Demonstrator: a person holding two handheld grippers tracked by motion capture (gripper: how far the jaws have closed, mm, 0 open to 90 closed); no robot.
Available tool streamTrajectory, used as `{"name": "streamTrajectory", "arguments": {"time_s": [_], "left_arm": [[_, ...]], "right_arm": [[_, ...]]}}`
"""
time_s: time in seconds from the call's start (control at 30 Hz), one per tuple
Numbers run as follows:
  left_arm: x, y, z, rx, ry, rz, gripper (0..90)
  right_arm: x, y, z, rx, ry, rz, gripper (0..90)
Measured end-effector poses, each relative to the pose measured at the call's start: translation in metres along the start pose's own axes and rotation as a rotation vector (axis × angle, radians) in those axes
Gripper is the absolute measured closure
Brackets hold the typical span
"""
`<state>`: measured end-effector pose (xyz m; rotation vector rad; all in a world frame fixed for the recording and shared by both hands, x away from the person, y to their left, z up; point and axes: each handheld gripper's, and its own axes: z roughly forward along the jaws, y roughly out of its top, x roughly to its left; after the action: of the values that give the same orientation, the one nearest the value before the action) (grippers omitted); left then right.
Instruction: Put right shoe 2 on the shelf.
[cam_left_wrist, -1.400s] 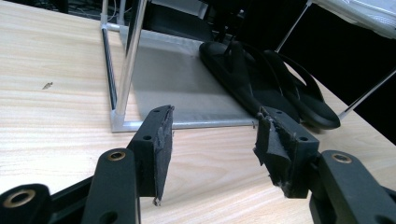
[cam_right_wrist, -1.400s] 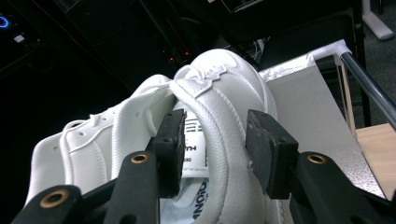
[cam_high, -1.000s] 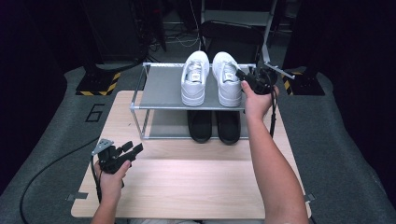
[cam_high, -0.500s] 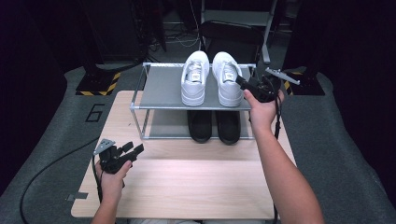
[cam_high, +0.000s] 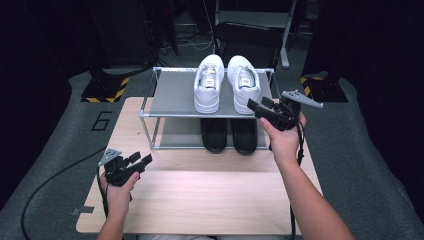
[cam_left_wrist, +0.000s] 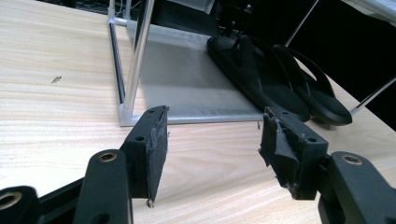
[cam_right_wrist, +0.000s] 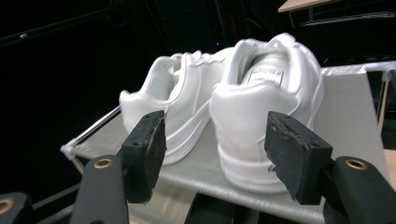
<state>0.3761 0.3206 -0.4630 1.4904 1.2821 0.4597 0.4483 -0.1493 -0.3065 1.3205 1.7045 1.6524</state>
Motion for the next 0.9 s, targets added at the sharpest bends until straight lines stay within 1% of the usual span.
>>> {"name": "streamTrajectory", "arguments": {"time_s": [0.07, 0.1, 0.13, 0.17, 0.23, 0.27, 0.3, 0.33, 0.37, 0.4, 0.53, 0.57, 0.6, 0.63, 0.67, 0.73, 0.77, 0.8, 0.83, 0.9], "left_arm": [[0.000, 0.000, 0.000, -0.004, -0.001, 0.000, 41.3], [0.000, 0.000, 0.000, 0.000, 0.000, 0.000, 41.3], [0.001, 0.000, 0.000, 0.003, -0.002, 0.001, 41.3], [0.001, 0.000, 0.000, 0.003, -0.002, 0.001, 41.3], [0.001, 0.000, 0.000, 0.006, 0.000, 0.003, 41.3], [0.001, 0.000, 0.000, 0.001, 0.001, 0.004, 41.4], [0.000, -0.001, 0.001, -0.006, 0.004, 0.004, 41.4], [0.000, -0.001, 0.000, -0.004, 0.003, 0.004, 41.3], [0.000, -0.001, 0.000, -0.004, 0.003, 0.004, 41.3], [0.000, -0.001, 0.000, -0.003, 0.005, 0.006, 41.4], [0.000, -0.001, 0.000, -0.001, 0.006, 0.005, 41.3], [0.000, -0.001, 0.000, -0.001, 0.007, 0.006, 41.3], [0.001, -0.001, 0.000, 0.004, 0.005, 0.009, 41.3], [0.001, -0.001, 0.000, 0.005, 0.006, 0.009, 41.4], [0.000, -0.001, 0.000, 0.007, 0.008, 0.007, 41.4], [0.000, -0.001, 0.000, 0.004, 0.009, 0.009, 41.3], [0.000, -0.001, 0.000, 0.004, 0.009, 0.009, 41.4], [0.000, -0.001, 0.000, 0.004, 0.009, 0.008, 41.4], [0.001, -0.001, 0.000, 0.002, 0.010, 0.007, 41.4], [0.001, -0.001, 0.000, 0.003, 0.010, 0.008, 41.3]], "right_arm": [[0.002, -0.004, -0.002, 0.005, 0.002, -0.002, 38.1], [0.003, -0.009, -0.004, 0.009, 0.002, -0.013, 38.1], [0.005, -0.017, -0.006, 0.012, 0.002, -0.028, 38.1], [0.005, -0.017, -0.006, 0.012, 0.002, -0.028, 38.1], [0.006, -0.027, -0.008, 0.018, -0.006, -0.034, 38.1], [0.006, -0.038, -0.009, 0.019, -0.019, -0.048, 38.2], [0.006, -0.038, -0.009, 0.019, -0.019, -0.048, 38.2], [0.004, -0.048, -0.009, 0.031, -0.025, -0.047, 38.3], [0.004, -0.048, -0.009, 0.031, -0.025, -0.047, 38.3], [0.002, -0.058, -0.010, 0.029, -0.030, -0.043, 38.3], [-0.002, -0.078, -0.014, 0.032, -0.046, -0.045, 38.3], [-0.002, -0.078, -0.014, 0.032, -0.046, -0.045, 38.3], [-0.003, -0.082, -0.014, 0.035, -0.050, -0.046, 38.3], [-0.004, -0.088, -0.015, 0.053, -0.049, -0.048, 38.3], [-0.006, -0.099, -0.018, 0.056, -0.065, -0.045, 38.3], [-0.006, -0.107, -0.020, 0.069, -0.074, -0.054, 38.3], [-0.006, -0.107, -0.020, 0.069, -0.074, -0.054, 38.3], [-0.005, -0.118, -0.023, 0.075, -0.080, -0.068, 38.3], [-0.005, -0.123, -0.025, 0.077, -0.082, -0.074, 38.2], [-0.006, -0.130, -0.027, 0.088, -0.076, -0.069, 38.3]]}}
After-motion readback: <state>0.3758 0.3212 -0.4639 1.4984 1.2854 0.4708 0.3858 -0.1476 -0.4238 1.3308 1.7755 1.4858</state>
